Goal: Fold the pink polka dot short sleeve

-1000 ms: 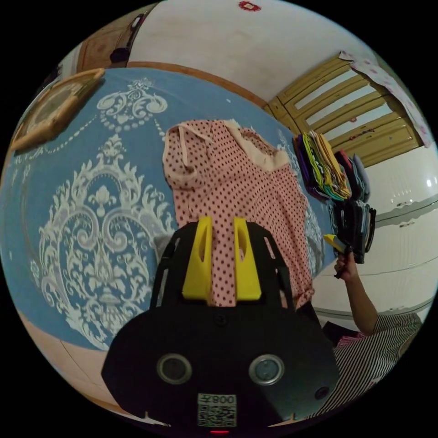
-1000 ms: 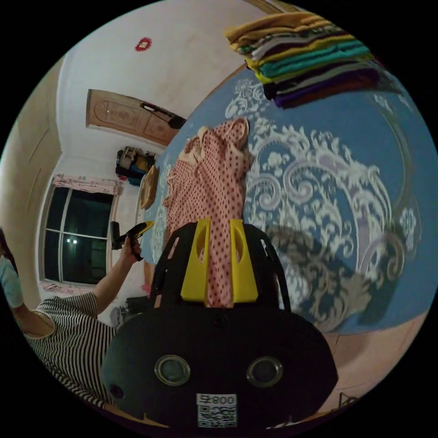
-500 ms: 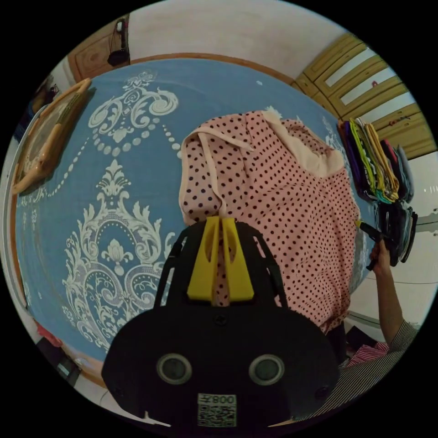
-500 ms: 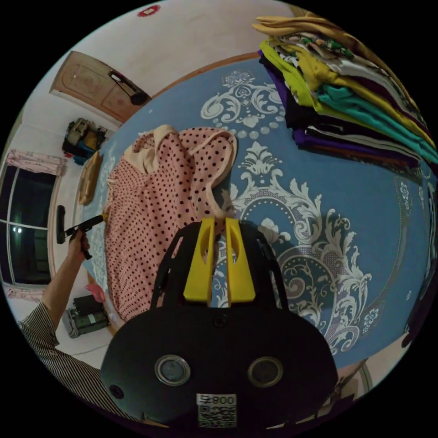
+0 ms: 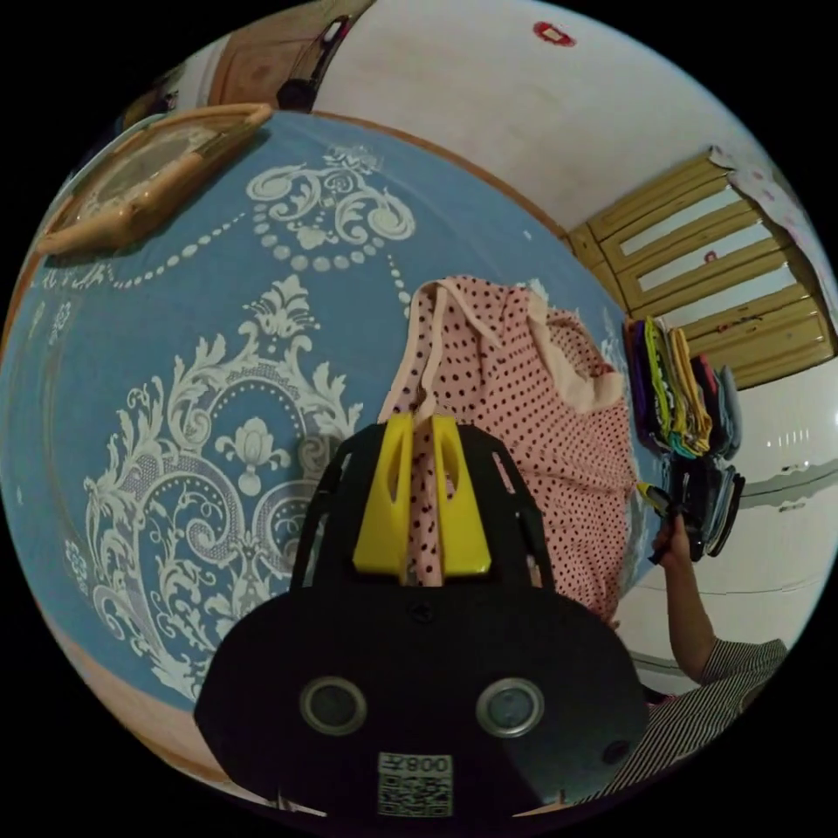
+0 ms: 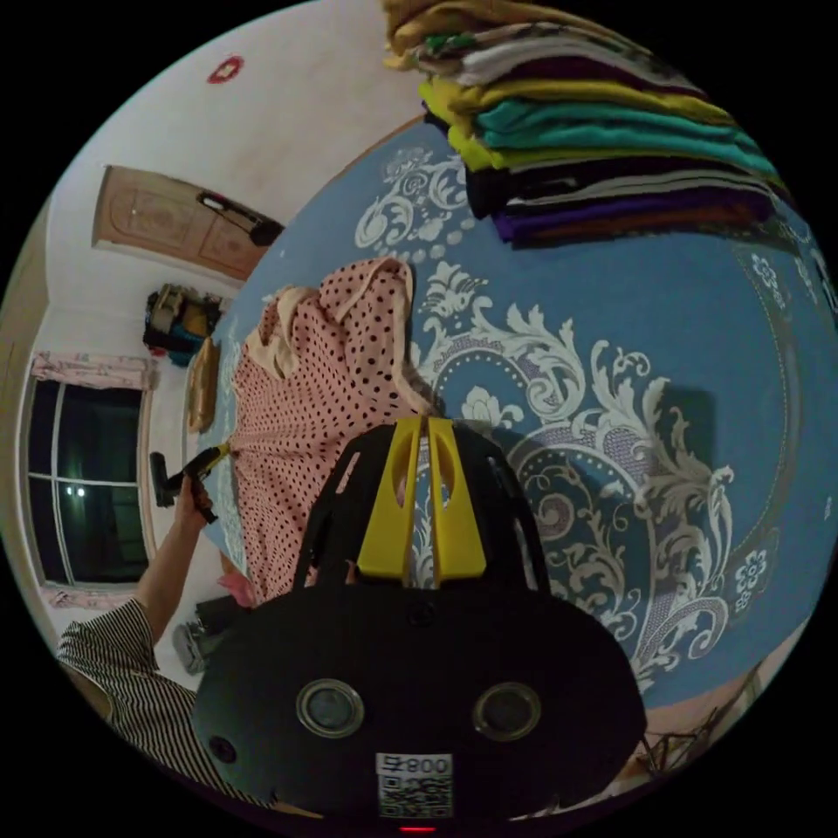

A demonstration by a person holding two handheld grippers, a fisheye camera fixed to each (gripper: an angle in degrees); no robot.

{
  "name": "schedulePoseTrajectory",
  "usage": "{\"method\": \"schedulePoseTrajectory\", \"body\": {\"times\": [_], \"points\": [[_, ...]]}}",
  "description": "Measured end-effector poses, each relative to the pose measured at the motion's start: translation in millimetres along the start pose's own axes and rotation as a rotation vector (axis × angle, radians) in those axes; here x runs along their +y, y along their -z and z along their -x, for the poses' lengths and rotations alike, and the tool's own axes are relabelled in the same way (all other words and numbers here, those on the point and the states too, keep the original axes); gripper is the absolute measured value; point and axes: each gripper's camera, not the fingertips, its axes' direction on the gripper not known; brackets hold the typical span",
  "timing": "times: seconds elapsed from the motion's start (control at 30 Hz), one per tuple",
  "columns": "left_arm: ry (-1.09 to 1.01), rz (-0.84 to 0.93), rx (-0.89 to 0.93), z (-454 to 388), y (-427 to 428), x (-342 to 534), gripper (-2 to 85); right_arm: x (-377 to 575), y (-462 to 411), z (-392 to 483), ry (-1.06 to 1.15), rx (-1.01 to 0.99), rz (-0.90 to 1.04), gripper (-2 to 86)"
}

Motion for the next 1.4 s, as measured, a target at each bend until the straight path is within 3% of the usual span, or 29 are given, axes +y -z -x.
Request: {"method": "schedulePoseTrajectory", "body": {"times": [0.17,0.33,0.53,0.73,0.9,1.03,1.17,1.27,1.4], "points": [[-0.094,-0.072,0.029,-28.3,4.7,-51.4,7.3,-39.7,0.3,38.4,0.136,0.107,-0.100,6.3],[-0.186,-0.015,-0.011,-67.6,-28.6,-113.1,8.3,-111.2,-55.2,108.4,0.382,0.312,-0.041,8.4],[-0.194,0.053,-0.086,-98.8,-79.3,-178.2,7.8,-165.4,-129.9,146.1,0.516,0.483,0.058,8.7],[-0.180,0.115,-0.156,-115.4,-118.9,-210.2,1.9,-190.4,-179.8,156.4,0.537,0.568,0.086,1.8],[-0.200,0.018,-0.151,-129.4,-109.5,-226.5,0.6,-208.2,-175.4,164.5,0.545,0.575,0.044,0.3],[-0.149,-0.047,-0.103,-131.7,-108.9,-239.2,0.8,-231.4,-152.4,162.5,0.470,0.457,-0.026,0.2],[-0.068,0.015,-0.114,-127.6,-138.3,-241.9,2.1,-251.2,-180.5,153.2,0.410,0.488,0.079,0.6],[-0.086,-0.065,-0.019,-133.2,-137.2,-236.1,4.2,-256.1,-190.7,147.6,0.351,0.544,0.060,1.4],[-0.210,-0.103,0.081,-158.6,-142.0,-230.0,6.5,-253.9,-175.8,146.2,0.317,0.439,-0.058,5.1]]}}
